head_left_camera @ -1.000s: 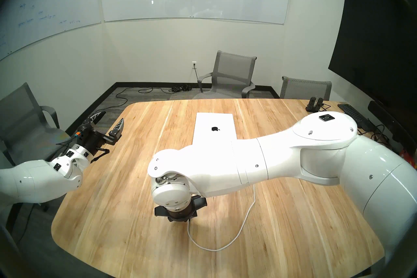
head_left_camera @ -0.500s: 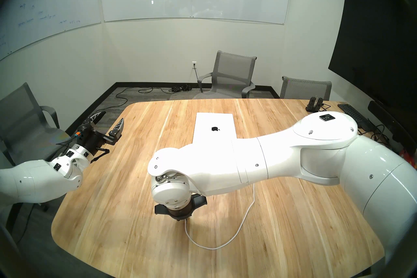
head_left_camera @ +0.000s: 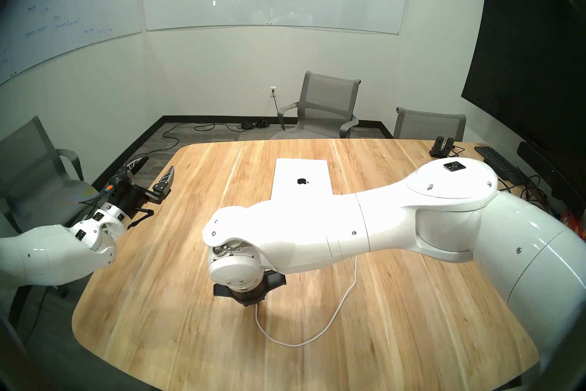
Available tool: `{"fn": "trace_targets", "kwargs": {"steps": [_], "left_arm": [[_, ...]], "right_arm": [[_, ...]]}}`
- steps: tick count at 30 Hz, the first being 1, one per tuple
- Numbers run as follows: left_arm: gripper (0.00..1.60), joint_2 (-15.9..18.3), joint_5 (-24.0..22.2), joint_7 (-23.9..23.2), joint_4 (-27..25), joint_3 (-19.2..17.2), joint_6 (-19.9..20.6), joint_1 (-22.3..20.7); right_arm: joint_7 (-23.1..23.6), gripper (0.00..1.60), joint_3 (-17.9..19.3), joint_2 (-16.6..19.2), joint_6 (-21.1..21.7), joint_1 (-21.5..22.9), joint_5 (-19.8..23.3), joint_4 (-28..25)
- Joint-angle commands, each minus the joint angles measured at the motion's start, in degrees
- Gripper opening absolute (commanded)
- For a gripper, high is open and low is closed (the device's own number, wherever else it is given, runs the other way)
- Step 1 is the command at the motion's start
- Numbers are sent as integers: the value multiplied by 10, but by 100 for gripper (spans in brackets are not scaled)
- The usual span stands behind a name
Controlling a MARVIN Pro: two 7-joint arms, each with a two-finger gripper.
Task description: Plug the charging cable into the port of a MacBook
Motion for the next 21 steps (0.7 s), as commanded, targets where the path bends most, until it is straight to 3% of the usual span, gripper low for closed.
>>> {"fn": "trace_targets", "kwargs": {"steps": [1, 6, 12, 21], "left_arm": [[160, 1, 0, 0, -1, -7, -3, -9], [160, 1, 0, 0, -1, -7, -3, -9], [160, 1, 0, 0, -1, -7, -3, -9], [160, 1, 0, 0, -1, -7, -3, -9]], "right_arm": [[22, 0, -24, -64, -13, -58, -15, 65], [21, 0, -28, -74, -18, -65, -18, 84], [7, 0, -24, 5, -30, -50, -7, 29], [6, 0, -43, 38, -34, -20, 5, 5]]}}
